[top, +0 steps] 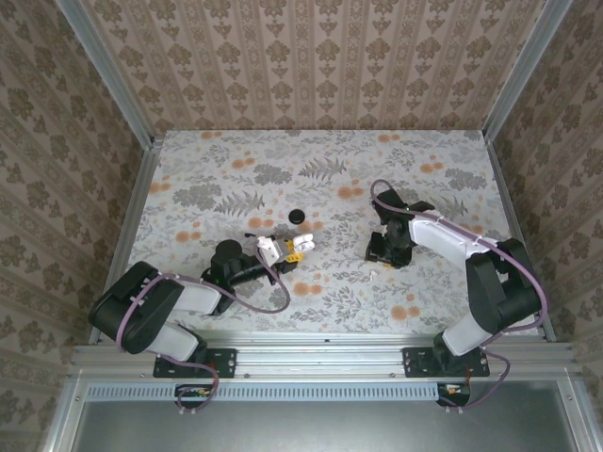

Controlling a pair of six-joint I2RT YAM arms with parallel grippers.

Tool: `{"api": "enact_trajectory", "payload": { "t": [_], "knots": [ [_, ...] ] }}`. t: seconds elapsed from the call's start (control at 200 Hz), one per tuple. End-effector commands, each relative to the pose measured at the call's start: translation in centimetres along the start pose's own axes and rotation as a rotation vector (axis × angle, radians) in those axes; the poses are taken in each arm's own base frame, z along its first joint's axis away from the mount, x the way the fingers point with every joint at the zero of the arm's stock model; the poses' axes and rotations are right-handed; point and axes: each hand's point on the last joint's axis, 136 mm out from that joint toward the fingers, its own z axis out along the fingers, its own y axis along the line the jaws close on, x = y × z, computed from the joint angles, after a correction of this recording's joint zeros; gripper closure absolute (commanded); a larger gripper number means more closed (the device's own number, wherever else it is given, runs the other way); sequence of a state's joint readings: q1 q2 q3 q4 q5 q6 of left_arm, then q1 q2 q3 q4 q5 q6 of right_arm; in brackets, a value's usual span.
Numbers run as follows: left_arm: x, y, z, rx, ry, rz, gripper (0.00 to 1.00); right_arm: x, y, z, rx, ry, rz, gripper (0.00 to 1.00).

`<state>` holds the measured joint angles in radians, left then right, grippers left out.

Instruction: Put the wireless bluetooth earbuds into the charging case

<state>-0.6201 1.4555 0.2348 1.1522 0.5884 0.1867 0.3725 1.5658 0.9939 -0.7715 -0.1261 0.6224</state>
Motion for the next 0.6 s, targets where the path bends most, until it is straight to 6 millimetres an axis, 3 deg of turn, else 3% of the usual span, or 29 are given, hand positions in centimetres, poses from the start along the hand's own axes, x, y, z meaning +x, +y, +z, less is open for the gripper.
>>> {"api": "enact_trajectory", "payload": {
  "t": [0.0,0.305,0.595],
  "knots": [
    [-1.0,-0.2,-0.3,0.014,-0.034,0.019,1.00,1.7,-1.6,-1.3,0.113,0.073,-0.128,0.60],
    [-0.9,-0.2,-0.3,0.012,-0.032,0.016,1.00,1.6,0.3,-0.4,0.167,0.115,-0.208,0.60],
    [-1.0,-0.2,-0.6,0.006,-0.024,0.025,1.00,1.5,0.4,1.1,0.206,0.156,-0.216,0.56]
  ]
}}
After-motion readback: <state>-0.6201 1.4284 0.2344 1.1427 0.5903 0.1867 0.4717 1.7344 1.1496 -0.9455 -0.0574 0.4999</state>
